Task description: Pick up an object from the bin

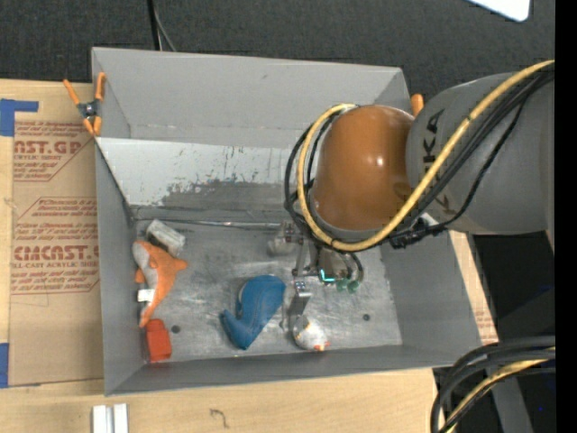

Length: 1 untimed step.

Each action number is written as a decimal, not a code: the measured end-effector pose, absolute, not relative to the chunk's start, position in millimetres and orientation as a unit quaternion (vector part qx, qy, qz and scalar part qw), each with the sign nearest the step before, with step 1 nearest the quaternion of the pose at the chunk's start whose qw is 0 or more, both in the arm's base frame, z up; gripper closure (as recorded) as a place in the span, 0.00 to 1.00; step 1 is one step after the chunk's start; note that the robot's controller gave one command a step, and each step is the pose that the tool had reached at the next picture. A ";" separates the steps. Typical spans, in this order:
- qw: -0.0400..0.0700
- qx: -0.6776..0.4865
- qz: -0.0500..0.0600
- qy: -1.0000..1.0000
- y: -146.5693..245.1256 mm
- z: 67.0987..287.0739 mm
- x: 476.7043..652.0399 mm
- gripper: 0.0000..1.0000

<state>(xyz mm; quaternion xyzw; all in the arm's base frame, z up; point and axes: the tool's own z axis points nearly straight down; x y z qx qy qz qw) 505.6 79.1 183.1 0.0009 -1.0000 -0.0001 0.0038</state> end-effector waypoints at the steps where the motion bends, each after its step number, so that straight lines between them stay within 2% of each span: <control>1: 0.000 0.000 -0.001 -1.000 78.7 187.4 507.5 0.00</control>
Offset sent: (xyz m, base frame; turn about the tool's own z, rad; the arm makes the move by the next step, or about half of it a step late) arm -0.0144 0.0136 -0.1125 -0.6042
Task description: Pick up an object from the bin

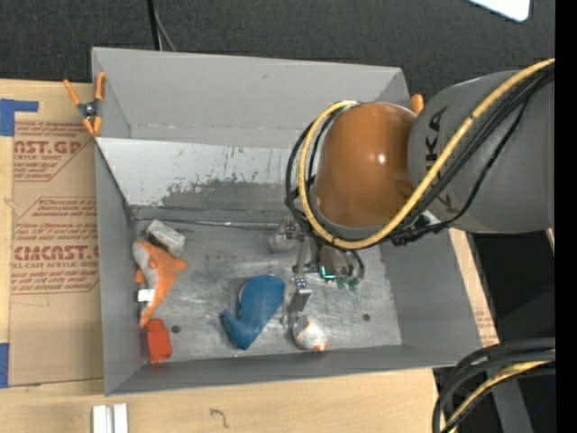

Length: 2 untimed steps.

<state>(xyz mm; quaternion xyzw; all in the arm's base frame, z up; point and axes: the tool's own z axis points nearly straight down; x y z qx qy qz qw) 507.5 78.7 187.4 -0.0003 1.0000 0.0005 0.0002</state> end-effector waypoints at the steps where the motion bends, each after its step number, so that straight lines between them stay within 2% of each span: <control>1: 0.005 -0.073 0.000 0.997 82.4 163.7 505.8 0.00; 2: 0.021 -0.196 0.001 0.980 74.6 84.3 513.5 1.00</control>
Offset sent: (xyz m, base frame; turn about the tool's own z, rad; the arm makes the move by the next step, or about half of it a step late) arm -0.0061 -0.0077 -0.1157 -0.3948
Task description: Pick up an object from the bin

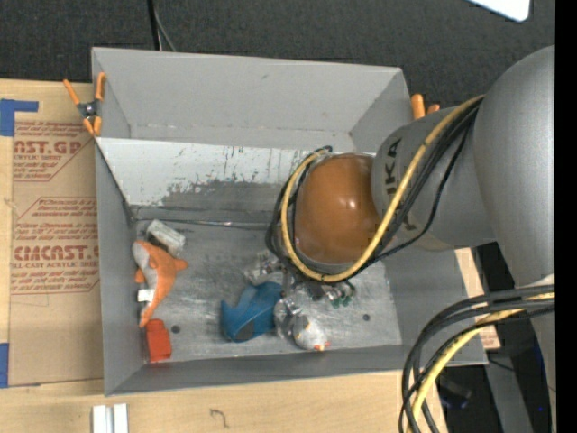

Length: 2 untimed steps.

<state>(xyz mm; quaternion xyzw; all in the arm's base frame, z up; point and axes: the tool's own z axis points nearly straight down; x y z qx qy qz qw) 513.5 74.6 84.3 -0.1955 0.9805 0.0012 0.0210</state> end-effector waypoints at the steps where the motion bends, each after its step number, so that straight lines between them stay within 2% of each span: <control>1: 0.006 -0.196 0.001 0.981 72.5 74.4 505.0 0.00; 2: 0.005 -0.196 0.001 0.981 72.2 73.8 504.1 1.00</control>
Offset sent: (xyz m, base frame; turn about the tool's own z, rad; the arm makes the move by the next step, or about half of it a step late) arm 0.0000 0.0000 0.0000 0.0000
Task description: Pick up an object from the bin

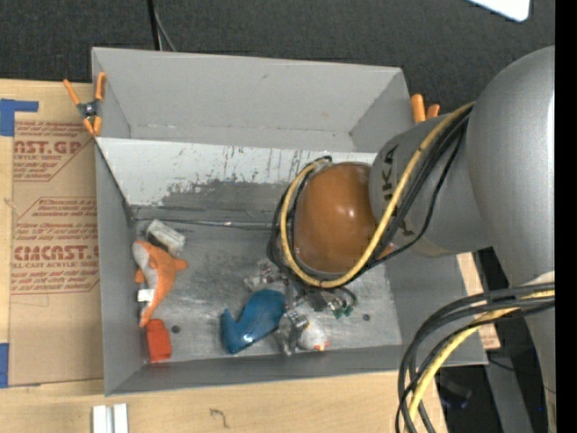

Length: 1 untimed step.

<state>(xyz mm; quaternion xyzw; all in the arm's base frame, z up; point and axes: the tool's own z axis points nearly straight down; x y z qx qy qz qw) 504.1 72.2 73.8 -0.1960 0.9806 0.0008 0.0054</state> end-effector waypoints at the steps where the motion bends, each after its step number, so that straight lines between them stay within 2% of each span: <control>1: 0.005 -0.196 0.001 0.981 72.2 73.8 504.1 1.00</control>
Offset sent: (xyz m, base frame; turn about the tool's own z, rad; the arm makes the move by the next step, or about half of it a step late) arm 0.0047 -0.0209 0.1464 0.0698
